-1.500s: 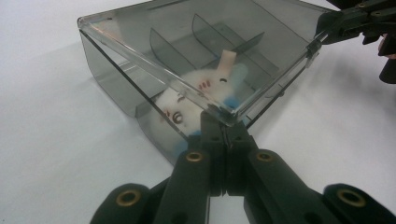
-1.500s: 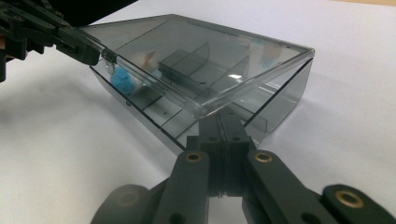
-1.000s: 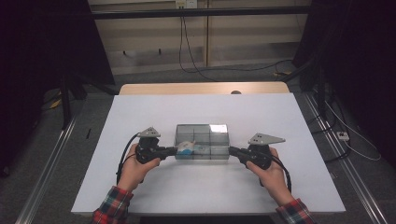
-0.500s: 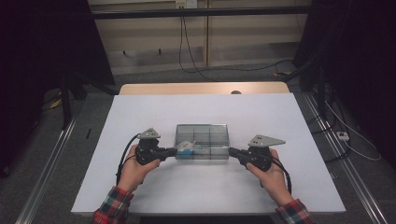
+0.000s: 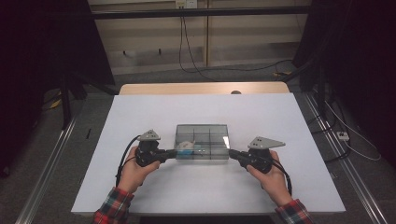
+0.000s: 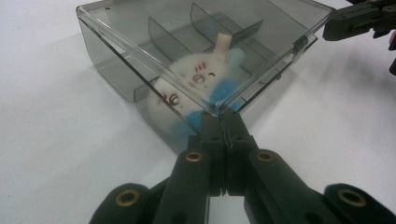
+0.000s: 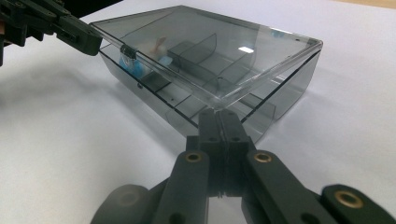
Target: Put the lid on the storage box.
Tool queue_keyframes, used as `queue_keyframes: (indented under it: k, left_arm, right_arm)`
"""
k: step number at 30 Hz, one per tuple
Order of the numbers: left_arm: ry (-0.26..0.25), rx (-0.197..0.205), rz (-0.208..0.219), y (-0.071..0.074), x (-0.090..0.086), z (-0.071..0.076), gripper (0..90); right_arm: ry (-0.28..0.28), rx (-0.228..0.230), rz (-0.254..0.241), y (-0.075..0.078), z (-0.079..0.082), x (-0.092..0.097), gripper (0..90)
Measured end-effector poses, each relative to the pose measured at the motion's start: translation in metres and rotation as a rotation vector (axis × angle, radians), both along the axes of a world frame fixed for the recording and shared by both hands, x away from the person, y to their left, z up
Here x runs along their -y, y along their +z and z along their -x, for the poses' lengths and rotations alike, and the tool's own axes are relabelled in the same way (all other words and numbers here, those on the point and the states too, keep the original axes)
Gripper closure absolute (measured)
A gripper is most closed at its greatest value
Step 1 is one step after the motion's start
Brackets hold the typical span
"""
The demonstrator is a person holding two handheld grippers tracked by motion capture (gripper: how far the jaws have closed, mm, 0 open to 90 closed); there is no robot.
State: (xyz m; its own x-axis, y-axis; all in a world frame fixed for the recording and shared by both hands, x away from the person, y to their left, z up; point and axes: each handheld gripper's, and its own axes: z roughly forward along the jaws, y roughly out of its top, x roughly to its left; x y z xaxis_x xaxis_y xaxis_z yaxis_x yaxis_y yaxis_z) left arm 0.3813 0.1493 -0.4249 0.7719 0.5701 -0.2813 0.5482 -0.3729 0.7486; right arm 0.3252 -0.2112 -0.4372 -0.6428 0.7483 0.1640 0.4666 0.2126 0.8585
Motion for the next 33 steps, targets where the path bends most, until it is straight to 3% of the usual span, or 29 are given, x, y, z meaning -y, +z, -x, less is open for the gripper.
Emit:
queue_keyframes:
  k: [33]
  left_arm:
    - [-0.019,-0.002,-0.02,-0.0068,0.0013,0.0049,89.2]
  right_arm:
    - [0.002,-0.011,0.022,-0.0081,0.0031,-0.0014,89.0]
